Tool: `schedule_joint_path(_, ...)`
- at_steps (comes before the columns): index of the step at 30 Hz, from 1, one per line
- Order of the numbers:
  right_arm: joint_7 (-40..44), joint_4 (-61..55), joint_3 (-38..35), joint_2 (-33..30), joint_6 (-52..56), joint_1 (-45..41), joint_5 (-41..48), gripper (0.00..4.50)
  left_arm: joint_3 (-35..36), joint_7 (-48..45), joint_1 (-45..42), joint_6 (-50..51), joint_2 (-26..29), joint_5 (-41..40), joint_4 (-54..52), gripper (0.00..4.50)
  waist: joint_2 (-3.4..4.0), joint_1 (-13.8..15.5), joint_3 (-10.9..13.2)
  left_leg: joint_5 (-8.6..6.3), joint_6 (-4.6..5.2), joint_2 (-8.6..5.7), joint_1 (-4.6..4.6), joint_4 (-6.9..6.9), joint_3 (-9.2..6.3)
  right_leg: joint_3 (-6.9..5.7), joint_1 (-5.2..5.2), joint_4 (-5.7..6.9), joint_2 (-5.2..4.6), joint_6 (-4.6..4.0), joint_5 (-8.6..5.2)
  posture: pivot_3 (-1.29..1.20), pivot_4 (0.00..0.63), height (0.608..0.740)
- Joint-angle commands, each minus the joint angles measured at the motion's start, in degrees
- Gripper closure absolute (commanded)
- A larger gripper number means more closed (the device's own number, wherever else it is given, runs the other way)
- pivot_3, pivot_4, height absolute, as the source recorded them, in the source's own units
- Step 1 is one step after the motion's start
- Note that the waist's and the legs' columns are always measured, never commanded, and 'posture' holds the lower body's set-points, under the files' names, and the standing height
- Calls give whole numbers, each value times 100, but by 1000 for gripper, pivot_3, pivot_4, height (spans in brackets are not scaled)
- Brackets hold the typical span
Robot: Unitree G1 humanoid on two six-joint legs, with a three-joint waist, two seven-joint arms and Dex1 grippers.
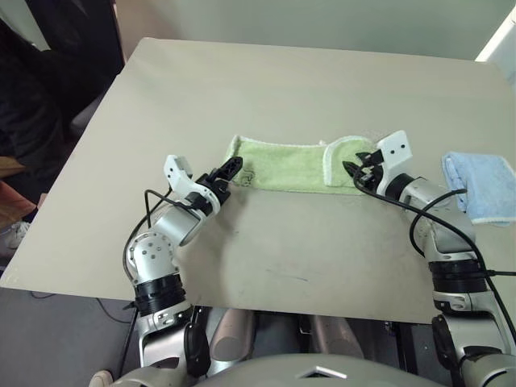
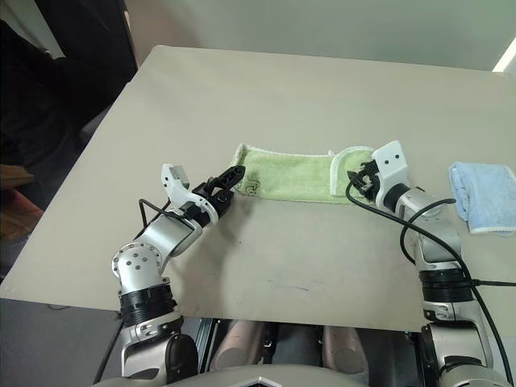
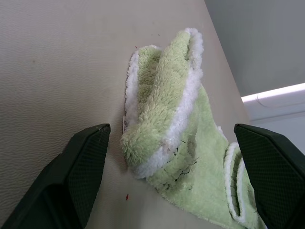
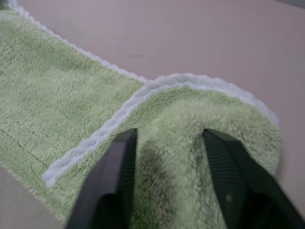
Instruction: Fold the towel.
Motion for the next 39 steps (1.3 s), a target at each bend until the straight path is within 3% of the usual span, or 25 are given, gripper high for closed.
schedule_joint_path(1, -121, -79, -129, -71, -245, -141, -142, 782, -11, 74, -42, -75, -33, -2, 91, 0, -1, 0, 0, -1, -1, 0, 0, -1, 0, 0, 0, -1, 0, 0, 0, 0, 150, 735)
schedule_joint_path(16, -381, -252, -599, 9, -631, -344, -63, 782, 224, 223, -652, -425, -303, -90, 827, 0, 4, 23, 7, -13, -24, 0, -5, -6, -1, 1, 3, -8, 0, 2, -2, 0, 150, 735)
schedule_joint_path(19, -393, -306, -610, 8, -624, -309, -54, 747, 216, 173, -701, -440, -287, -101, 868, 598, 4, 19, 12, -11, -21, 0, -6, -6, -1, 0, 3, -12, 0, 3, -2, 0, 150, 735)
schedule_joint_path(25, -437, -387, -662, 19, -608, -261, -42, 747, 207, 107, -713, -432, -239, -130, 864, 2847, 1, 16, 16, 19, -47, 5, -23, -26, 0, 0, 0, -56, 8, 10, -6, 0, 150, 735)
schedule_joint_path(30, -463, -411, -653, 73, -622, -239, -56, 747, 191, 68, -747, -400, -209, -144, 875, 4457, 1, 28, 15, 10, -48, 4, -30, -45, 3, 0, -3, -79, 8, 1, -6, 0, 150, 735)
schedule_joint_path(35, -459, -439, -650, 98, -621, -223, -52, 747, 244, -137, -839, -453, 10, -154, 782, 4457, 1, 27, 16, 2, -52, 4, -30, -57, 3, 0, -9, -78, 8, -22, 3, 0, 150, 735)
schedule_joint_path(39, -450, -431, -663, 92, -626, -225, -53, 747, 419, -388, -1134, -589, 502, -111, 821, 4457, -3, 24, 18, 2, -53, 4, -30, -65, 3, 0, -15, -76, 8, -20, 3, 0, 150, 735)
